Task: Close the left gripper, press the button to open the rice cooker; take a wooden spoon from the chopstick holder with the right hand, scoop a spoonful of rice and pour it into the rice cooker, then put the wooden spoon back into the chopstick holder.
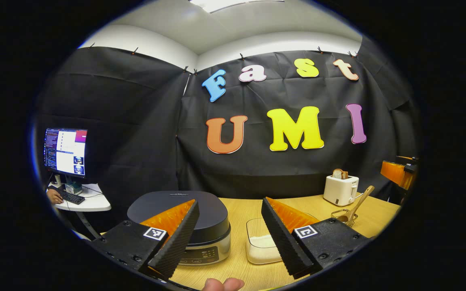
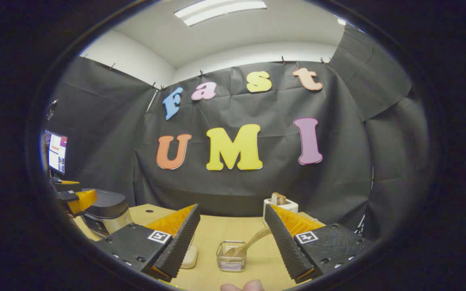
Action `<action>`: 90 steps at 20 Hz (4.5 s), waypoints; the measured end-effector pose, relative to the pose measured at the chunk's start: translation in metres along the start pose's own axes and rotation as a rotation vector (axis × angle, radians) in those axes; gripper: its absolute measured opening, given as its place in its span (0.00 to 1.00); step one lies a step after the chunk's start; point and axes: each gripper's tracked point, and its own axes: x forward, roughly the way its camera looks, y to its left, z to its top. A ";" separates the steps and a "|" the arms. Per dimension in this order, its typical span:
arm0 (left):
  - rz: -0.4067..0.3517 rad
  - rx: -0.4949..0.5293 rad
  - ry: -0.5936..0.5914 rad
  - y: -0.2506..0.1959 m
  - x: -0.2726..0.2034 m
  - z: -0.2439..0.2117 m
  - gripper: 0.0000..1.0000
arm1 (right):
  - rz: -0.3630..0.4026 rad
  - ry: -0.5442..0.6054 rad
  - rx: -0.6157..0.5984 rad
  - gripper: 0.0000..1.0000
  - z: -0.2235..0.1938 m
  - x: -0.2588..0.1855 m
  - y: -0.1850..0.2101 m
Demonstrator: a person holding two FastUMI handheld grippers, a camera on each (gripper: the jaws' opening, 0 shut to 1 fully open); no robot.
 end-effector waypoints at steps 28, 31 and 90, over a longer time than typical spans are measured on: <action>0.130 -0.143 0.447 0.090 0.018 -0.053 0.26 | 0.215 0.081 0.099 0.96 -0.074 0.023 0.005; 0.115 -0.145 0.492 0.091 0.027 -0.053 0.07 | 0.206 0.090 0.131 0.95 -0.078 0.025 -0.003; 0.136 -0.024 0.020 0.034 -0.014 0.008 0.99 | 0.146 0.282 0.056 0.95 -0.122 0.044 -0.027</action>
